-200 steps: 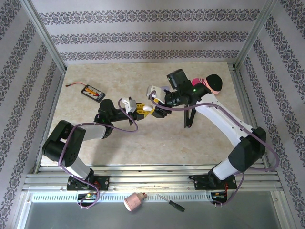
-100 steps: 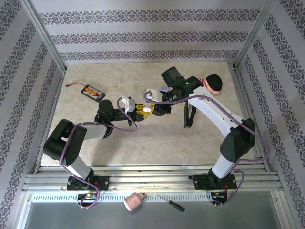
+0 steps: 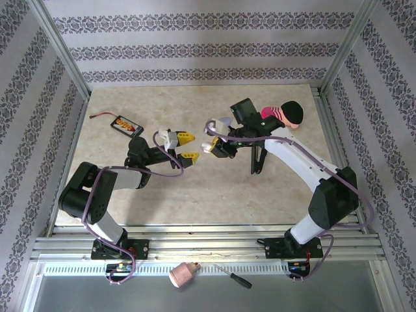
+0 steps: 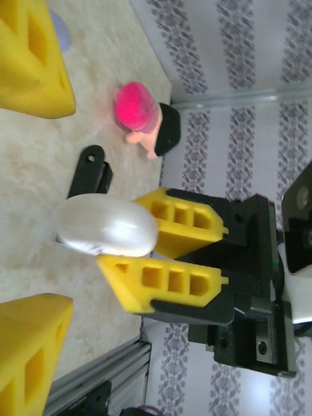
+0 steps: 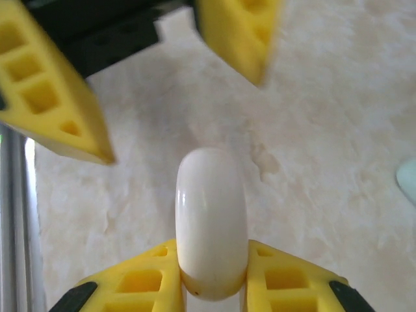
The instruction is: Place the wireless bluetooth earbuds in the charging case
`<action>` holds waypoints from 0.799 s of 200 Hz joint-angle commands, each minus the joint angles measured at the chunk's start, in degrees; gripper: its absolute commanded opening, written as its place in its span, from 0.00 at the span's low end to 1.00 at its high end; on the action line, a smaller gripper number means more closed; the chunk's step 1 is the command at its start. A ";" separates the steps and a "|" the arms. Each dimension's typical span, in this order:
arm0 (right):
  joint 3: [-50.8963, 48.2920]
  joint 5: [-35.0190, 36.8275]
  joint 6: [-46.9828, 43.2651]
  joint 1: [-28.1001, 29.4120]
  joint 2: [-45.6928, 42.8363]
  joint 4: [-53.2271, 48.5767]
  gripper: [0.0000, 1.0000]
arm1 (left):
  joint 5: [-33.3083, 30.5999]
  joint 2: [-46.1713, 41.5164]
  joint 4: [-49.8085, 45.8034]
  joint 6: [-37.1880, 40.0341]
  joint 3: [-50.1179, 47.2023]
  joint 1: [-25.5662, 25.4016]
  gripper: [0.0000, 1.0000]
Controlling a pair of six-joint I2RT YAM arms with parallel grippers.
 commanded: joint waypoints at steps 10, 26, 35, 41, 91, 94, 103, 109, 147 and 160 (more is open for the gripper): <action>-7.28 2.79 25.37 -2.01 -1.04 19.45 0.20 | -6.26 -5.48 -7.17 8.99 -3.54 1.69 0.81; -9.45 3.86 33.89 -2.49 0.27 23.33 0.21 | -7.84 -9.26 -20.40 17.88 -3.03 1.62 0.83; -10.86 4.14 38.86 -2.77 1.35 25.77 0.21 | -9.07 -10.64 -27.38 22.33 -2.30 1.61 0.85; -11.55 4.04 41.52 -3.00 2.20 27.41 0.22 | -9.71 -11.46 -31.27 24.86 -1.88 1.60 0.86; -16.29 3.32 59.14 -2.85 11.55 41.16 0.23 | -17.75 -16.20 -51.71 37.64 1.18 0.93 0.95; -16.52 3.11 59.92 -2.85 12.21 41.74 0.24 | -18.08 -16.23 -52.32 37.98 1.26 0.99 0.95; -17.03 2.39 61.92 -2.85 14.04 44.19 0.24 | -18.94 -16.39 -53.65 38.84 1.47 0.98 0.96; -17.28 1.80 63.17 -2.85 15.25 45.68 0.24 | -19.13 -16.31 -54.22 38.99 1.64 0.98 0.96; -17.70 2.60 65.50 -2.84 20.40 47.41 0.26 | -17.80 -16.40 -54.69 38.35 1.80 0.74 0.99; -17.53 4.52 64.29 -2.93 20.91 45.58 0.28 | -18.50 -16.27 -55.13 38.13 1.92 0.71 1.00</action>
